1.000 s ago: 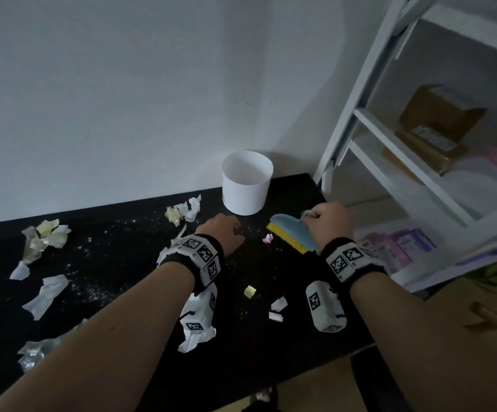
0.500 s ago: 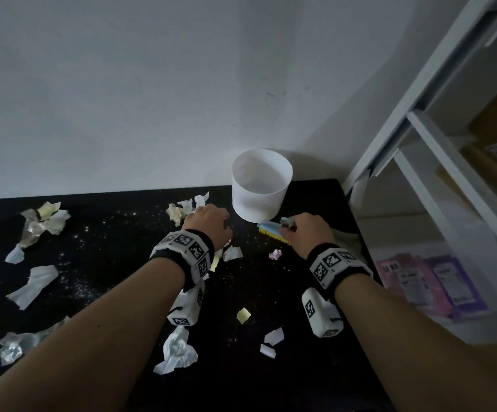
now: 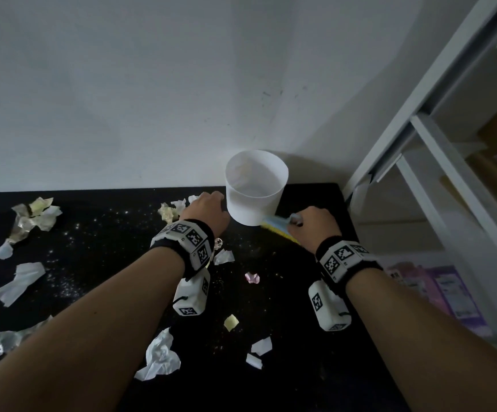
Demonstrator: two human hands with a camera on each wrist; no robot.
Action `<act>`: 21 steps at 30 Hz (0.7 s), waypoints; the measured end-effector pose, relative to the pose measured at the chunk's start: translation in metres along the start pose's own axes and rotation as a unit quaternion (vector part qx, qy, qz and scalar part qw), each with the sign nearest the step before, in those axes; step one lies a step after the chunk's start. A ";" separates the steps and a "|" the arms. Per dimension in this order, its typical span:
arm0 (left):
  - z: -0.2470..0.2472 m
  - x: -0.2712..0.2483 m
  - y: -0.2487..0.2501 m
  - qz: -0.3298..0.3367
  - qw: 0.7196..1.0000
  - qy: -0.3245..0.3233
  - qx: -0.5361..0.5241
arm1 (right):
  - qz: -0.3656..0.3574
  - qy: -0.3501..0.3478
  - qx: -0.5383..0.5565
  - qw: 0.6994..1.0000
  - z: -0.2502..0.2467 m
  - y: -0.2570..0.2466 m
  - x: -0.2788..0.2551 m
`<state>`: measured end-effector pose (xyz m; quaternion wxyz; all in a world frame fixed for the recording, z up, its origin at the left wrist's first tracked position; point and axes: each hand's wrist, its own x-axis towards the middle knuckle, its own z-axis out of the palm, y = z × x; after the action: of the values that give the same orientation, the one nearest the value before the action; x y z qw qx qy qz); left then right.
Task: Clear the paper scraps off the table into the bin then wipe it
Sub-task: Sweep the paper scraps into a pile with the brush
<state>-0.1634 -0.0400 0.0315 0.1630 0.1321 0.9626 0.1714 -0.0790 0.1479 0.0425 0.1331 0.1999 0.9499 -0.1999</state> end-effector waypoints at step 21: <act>-0.006 0.052 0.038 -0.156 0.941 -0.051 -0.295 | -0.030 0.000 -0.002 1.000 -0.015 0.032 0.038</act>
<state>-0.2049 0.0090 0.0369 0.2679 -0.0656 0.8680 0.4129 -0.1011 0.1937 0.0329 0.1278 0.1709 0.9559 -0.2018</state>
